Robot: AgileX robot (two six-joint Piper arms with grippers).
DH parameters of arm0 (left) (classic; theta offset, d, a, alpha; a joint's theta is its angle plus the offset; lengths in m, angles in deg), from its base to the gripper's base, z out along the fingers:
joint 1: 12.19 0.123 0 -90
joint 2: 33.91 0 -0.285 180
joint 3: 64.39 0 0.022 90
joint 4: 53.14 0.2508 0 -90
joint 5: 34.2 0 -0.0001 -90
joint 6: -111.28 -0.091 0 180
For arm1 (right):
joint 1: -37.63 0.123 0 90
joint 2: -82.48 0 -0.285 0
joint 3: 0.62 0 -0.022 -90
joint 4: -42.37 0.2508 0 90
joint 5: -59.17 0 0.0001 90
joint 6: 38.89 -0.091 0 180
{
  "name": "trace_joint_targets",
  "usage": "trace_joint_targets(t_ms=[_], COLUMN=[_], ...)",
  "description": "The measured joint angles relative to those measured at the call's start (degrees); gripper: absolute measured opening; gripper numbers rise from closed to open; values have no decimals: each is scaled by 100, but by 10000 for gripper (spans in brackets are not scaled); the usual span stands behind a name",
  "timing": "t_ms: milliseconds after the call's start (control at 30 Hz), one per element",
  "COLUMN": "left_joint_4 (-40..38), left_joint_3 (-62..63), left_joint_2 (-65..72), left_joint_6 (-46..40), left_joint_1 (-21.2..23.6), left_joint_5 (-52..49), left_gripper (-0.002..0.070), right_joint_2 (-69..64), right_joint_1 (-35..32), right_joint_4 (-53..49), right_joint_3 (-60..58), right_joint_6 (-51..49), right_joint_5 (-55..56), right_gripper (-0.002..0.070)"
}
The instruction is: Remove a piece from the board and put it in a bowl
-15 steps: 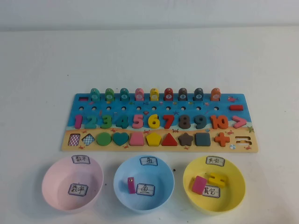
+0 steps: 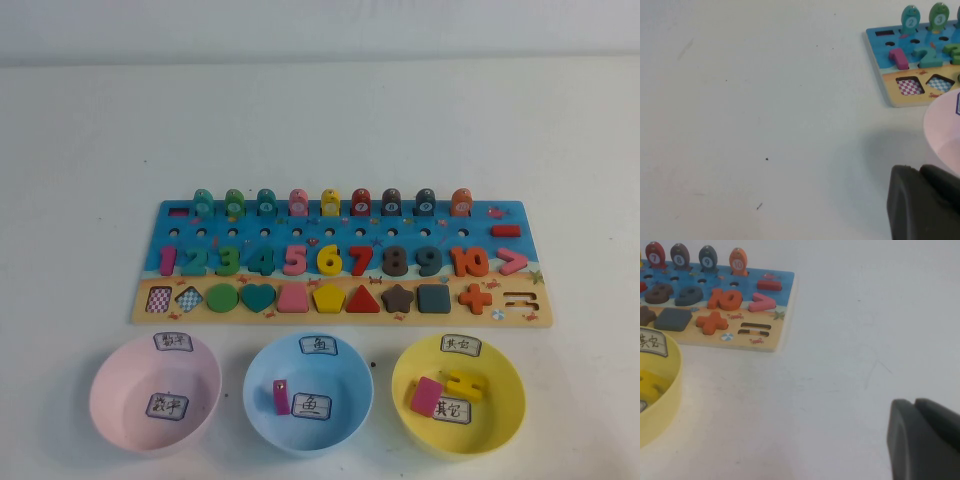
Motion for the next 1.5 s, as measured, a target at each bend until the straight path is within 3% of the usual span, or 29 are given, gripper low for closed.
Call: trace_joint_targets(t_ms=[500, 1000, 1300, 1500], left_joint_4=[3, 3, 3, 3], left_joint_3=[0, 0, 0, 0], left_joint_2=[0, 0, 0, 0], left_joint_6=[0, 0, 0, 0], left_joint_1=[0, 0, 0, 0], left_joint_5=[0, 0, 0, 0], left_gripper=[-1, -1, -1, -1], right_joint_2=[0, 0, 0, -851], right_joint_1=[0, 0, 0, 0], right_joint_4=[65, 3471, 3996, 3880], right_joint_3=[0, 0, 27, 1021], right_joint_6=[0, 0, 0, 0], right_joint_5=[119, 1528, 1646, 773], right_gripper=[-18, -18, -18, -18])
